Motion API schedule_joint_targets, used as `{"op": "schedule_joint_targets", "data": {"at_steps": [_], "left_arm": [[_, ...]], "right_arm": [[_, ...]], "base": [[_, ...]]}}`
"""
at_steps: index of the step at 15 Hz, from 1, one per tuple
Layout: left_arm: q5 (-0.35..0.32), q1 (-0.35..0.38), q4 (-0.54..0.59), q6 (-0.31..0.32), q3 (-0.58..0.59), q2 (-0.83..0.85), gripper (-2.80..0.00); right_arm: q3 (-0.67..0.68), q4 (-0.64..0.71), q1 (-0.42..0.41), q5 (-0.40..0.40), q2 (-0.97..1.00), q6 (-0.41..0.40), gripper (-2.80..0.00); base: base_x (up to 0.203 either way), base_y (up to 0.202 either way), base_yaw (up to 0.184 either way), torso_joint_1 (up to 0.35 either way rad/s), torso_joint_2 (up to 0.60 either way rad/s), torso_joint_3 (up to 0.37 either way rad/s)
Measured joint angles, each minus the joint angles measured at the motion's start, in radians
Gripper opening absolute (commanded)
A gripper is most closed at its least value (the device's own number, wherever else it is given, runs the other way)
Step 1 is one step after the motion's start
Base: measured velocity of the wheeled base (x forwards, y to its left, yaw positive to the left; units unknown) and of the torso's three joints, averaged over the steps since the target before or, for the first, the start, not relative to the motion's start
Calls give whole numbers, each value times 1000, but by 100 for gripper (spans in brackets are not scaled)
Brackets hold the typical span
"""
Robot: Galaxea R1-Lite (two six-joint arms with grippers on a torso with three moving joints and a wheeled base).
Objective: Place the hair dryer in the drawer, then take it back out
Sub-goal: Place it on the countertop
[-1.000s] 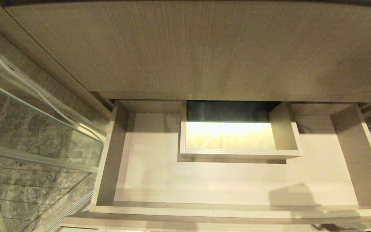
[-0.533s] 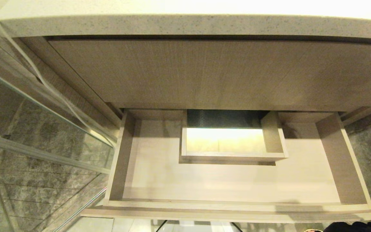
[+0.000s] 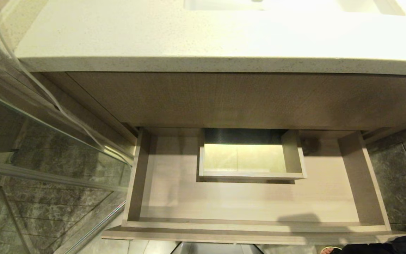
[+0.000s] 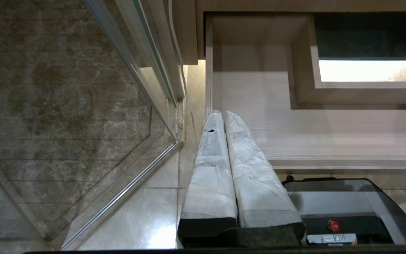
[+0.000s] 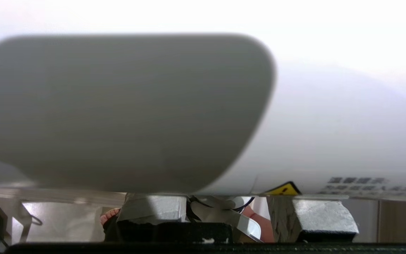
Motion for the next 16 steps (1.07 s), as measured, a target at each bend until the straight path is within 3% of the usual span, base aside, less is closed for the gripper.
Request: {"op": "schedule_joint_targets", "data": {"at_steps": [8, 16], "left_arm": [[0, 0, 0, 0, 0, 0, -280], [0, 0, 0, 0, 0, 0, -280]], "right_arm": [[-19, -19, 1, 1, 2, 3, -280], [-74, -21, 0, 2, 43, 2, -280]], "base": [[0, 0, 0, 298, -569, -274], [0, 0, 0, 159, -305, -147]]}}
